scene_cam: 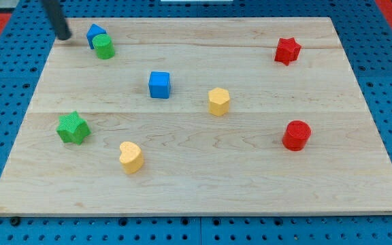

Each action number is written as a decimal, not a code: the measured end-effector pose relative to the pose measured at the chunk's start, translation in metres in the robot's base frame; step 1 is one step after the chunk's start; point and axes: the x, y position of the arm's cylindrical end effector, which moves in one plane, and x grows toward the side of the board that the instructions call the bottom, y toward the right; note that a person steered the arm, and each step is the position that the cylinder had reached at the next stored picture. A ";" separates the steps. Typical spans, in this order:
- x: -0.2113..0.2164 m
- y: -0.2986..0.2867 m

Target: Push the green and blue blocks in different directions

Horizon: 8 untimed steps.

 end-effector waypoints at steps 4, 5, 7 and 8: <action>0.042 0.166; 0.049 0.169; 0.170 0.142; 0.199 0.137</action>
